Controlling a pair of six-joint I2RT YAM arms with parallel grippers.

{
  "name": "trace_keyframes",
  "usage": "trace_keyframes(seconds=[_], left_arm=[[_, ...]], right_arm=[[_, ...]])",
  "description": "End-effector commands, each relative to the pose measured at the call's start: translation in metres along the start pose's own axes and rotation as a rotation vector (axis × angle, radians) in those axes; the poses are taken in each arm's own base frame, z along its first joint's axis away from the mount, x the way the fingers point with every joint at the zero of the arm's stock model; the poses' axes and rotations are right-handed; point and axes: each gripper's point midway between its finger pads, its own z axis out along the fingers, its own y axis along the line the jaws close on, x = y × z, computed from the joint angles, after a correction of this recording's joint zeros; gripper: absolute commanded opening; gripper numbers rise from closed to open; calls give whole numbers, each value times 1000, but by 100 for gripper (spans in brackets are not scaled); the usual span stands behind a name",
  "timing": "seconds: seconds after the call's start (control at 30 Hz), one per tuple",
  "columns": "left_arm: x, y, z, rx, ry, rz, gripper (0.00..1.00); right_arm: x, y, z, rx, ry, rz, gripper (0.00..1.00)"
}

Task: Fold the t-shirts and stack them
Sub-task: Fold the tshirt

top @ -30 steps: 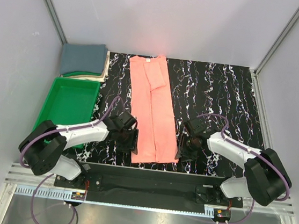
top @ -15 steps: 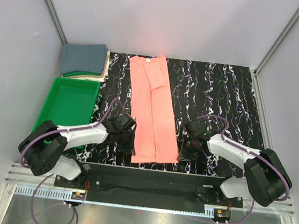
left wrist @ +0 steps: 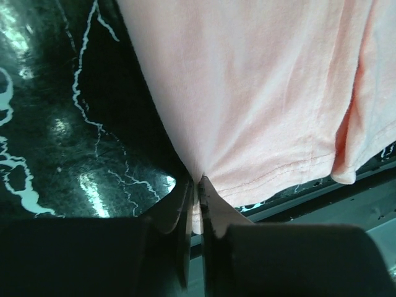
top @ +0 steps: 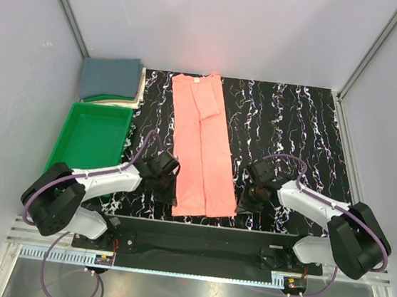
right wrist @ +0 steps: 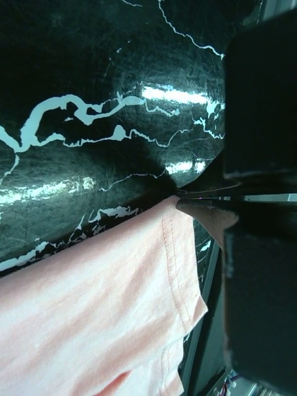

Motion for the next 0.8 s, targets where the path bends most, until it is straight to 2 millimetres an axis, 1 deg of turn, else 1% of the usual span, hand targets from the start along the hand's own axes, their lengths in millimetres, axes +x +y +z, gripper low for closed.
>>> trace_keyframes(seconds=[0.0, 0.03, 0.07, 0.1, 0.13, 0.17, 0.2, 0.27, 0.37, 0.4, 0.5, 0.57, 0.63, 0.7, 0.73, 0.77], left_arm=[[-2, 9, -8, -48, -19, 19, 14], [-3, 7, -9, -44, -22, 20, 15], [-3, 6, -11, -43, -23, 22, 23], [-5, 4, -14, -34, -29, 25, 27], [-6, 3, -15, -32, -31, 28, 30], [-5, 3, -16, -36, -27, 30, 35], [-7, 1, -18, -32, -31, 34, 37], [-6, 0, -19, -25, -23, 43, 40], [-5, -3, -21, -13, -24, 46, 42], [-6, -4, -23, -5, -28, 47, 43], [-6, -6, -25, 6, -30, 53, 44], [-6, -7, -26, 13, -33, 47, 45], [-7, -10, -29, 25, -43, 49, 46], [-8, -12, -29, 36, -42, 61, 47], [-7, -13, -29, 43, -38, 65, 47], [-6, -14, -28, 47, -30, 66, 47]], right_arm=[[-1, 13, -6, -67, -32, 18, 4], [-1, 18, -10, -93, -37, 36, 5], [-2, 21, -12, -106, -41, 45, 12], [-3, 23, -16, -120, -52, 47, 17], [-4, 24, -18, -120, -59, 58, 20], [-4, 21, -19, -109, -66, 62, 26], [-7, 23, -23, -112, -78, 64, 27], [-8, 19, -26, -82, -89, 64, 28], [-14, 23, -35, -78, -103, 52, 28], [-18, 29, -40, -91, -116, 49, 28], [-25, 39, -46, -105, -125, 45, 27], [-29, 44, -48, -113, -130, 39, 27], [-32, 55, -48, -133, -130, 26, 27], [-32, 65, -44, -154, -115, 13, 23], [-28, 72, -42, -173, -97, 0, 19], [-29, 81, -41, -204, -100, -10, 12]])
